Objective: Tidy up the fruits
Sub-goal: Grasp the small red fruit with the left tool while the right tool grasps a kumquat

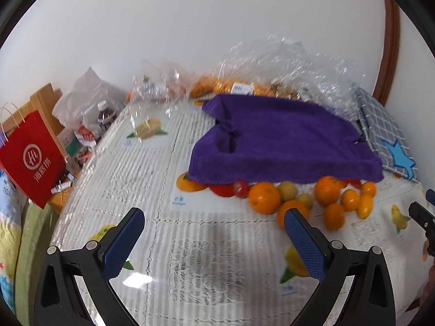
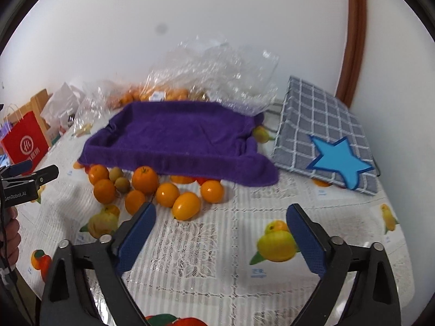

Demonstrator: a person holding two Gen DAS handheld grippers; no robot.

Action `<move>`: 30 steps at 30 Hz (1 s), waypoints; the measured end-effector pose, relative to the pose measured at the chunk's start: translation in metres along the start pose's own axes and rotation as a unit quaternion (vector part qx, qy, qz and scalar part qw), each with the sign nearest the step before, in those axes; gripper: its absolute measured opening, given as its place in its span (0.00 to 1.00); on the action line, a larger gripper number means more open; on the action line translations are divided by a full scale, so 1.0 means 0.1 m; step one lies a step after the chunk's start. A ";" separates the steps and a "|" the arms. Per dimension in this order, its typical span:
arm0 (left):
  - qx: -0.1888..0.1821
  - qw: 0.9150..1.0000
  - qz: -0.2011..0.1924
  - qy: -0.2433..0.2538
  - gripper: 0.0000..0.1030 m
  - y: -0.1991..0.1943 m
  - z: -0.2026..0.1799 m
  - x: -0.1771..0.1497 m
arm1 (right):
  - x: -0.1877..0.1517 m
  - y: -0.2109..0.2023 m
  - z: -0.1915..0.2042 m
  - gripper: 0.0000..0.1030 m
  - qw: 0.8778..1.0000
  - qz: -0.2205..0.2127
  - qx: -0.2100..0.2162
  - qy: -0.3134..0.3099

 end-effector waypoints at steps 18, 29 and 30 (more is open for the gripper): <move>-0.038 0.999 0.019 -0.014 0.80 0.39 0.19 -0.18 | -0.18 0.53 0.09 0.55 0.996 0.046 0.068 0.022; -0.089 0.994 0.035 -0.045 0.65 0.49 0.17 -0.21 | -0.21 0.84 0.27 0.46 0.989 0.081 0.117 0.032; -0.090 0.994 0.036 -0.044 0.65 0.49 0.16 -0.20 | -0.21 0.86 0.27 0.43 0.989 0.084 0.118 0.032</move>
Point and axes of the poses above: each gripper's, at about its wrist camera, not at the fingertips, and y roughly the way its jaws point, z to its left, x to its top, the point moved 5 cm from there along y, roughly the way its jaws point, and after that the axes turned 5 degrees about y, right-handed, at the moved point
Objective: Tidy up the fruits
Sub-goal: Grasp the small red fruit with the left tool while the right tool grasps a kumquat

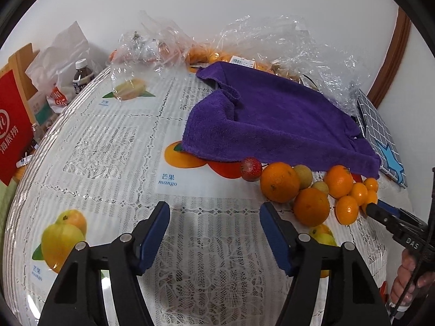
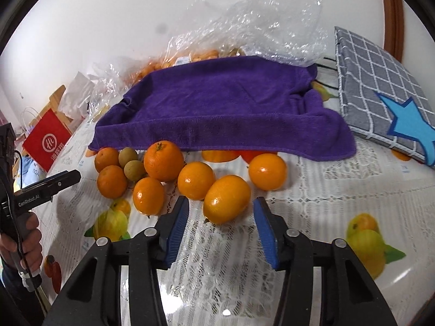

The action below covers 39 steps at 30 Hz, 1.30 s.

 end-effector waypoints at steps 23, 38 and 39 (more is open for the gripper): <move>-0.061 0.998 0.019 0.017 0.34 0.34 -0.13 0.22 | -0.08 0.00 -0.10 0.33 1.000 0.000 -0.012 -0.018; -0.045 0.998 -0.004 0.035 0.34 0.49 -0.30 0.31 | -0.06 0.03 -0.08 0.33 0.999 -0.010 -0.034 -0.029; -0.047 0.998 -0.005 0.032 0.32 0.49 -0.30 0.32 | -0.06 0.03 -0.07 0.33 0.999 -0.011 -0.036 -0.031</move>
Point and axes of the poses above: each gripper's, at about its wrist camera, not at the fingertips, and y roughly the way its jaws point, z to its left, x to its top, the point moved 5 cm from there along y, roughly the way its jaws point, and after that the axes turned 5 degrees about y, right-handed, at the moved point
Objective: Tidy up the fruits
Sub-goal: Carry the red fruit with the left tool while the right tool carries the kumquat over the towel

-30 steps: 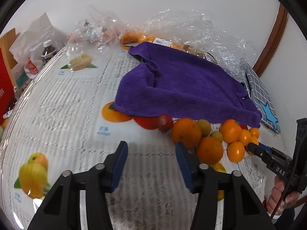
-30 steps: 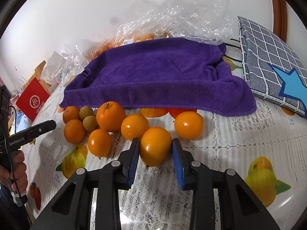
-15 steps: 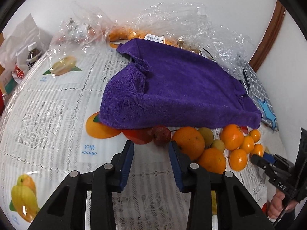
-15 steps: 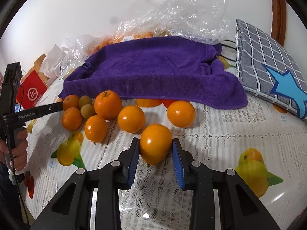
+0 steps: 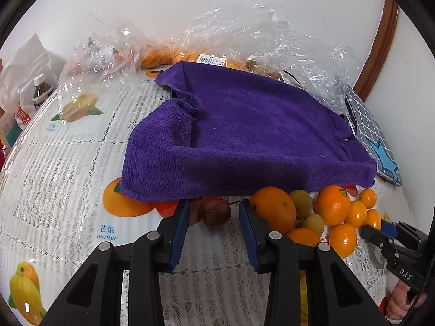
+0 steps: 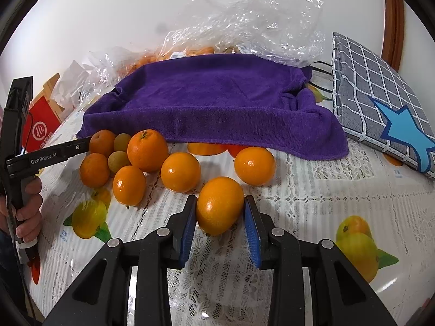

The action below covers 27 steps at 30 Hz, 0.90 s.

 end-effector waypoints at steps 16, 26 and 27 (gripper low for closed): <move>0.015 0.999 -0.015 -0.027 0.22 -0.34 0.10 0.00 | 0.09 -0.30 0.00 0.33 1.000 -0.015 -0.004 -0.003; 0.016 0.998 -0.022 -0.051 0.22 -0.66 0.13 0.12 | 0.29 -0.58 -0.08 0.33 0.999 -0.038 -0.008 0.030; 0.015 0.998 -0.024 -0.050 0.22 -0.69 0.12 0.14 | 0.32 -0.60 -0.09 0.33 0.999 -0.040 -0.009 0.033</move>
Point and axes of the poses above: each gripper's, at about its wrist camera, not at the fingertips, and y roughly the way its jaws point, z to its left, x to its top, the point moved 5 cm from there along y, roughly the way its jaws point, and after that the axes turned 5 degrees about y, right-handed, at the moved point
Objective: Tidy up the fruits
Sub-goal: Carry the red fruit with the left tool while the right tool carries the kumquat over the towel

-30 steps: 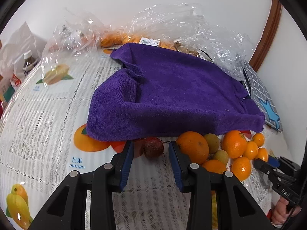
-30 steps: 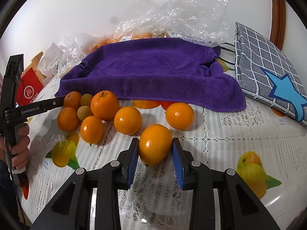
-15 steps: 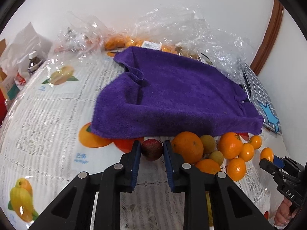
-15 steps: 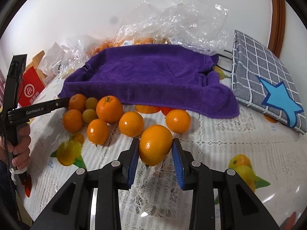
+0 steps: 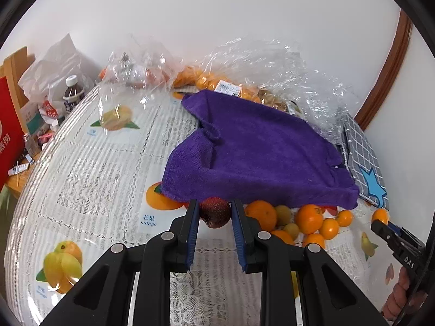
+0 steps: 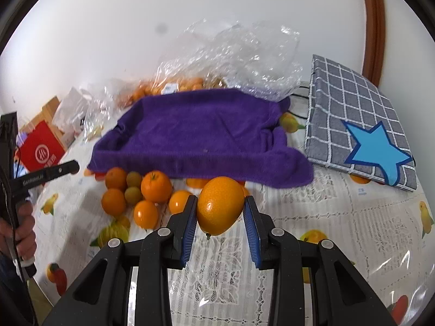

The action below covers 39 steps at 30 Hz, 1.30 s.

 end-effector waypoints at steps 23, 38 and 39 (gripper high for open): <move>-0.021 0.999 -0.039 0.019 0.22 -0.21 -0.35 0.54 | 0.49 -0.15 -0.03 0.33 0.999 -0.034 -0.011 0.000; -0.022 0.999 -0.035 0.017 0.22 -0.07 -0.37 0.73 | 0.65 -0.07 -0.12 0.33 0.999 -0.044 -0.016 0.005; -0.022 0.999 -0.035 0.017 0.22 -0.05 -0.37 0.74 | 0.65 -0.08 -0.12 0.33 0.999 -0.044 -0.016 0.005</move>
Point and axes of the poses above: each gripper's, at about its wrist camera, not at the fingertips, and y roughly the way its jaws point, z to its left, x to its top, the point moved 5 cm from there along y, roughly the way its jaws point, and after that the axes turned 5 degrees about y, right-handed, at the moved point
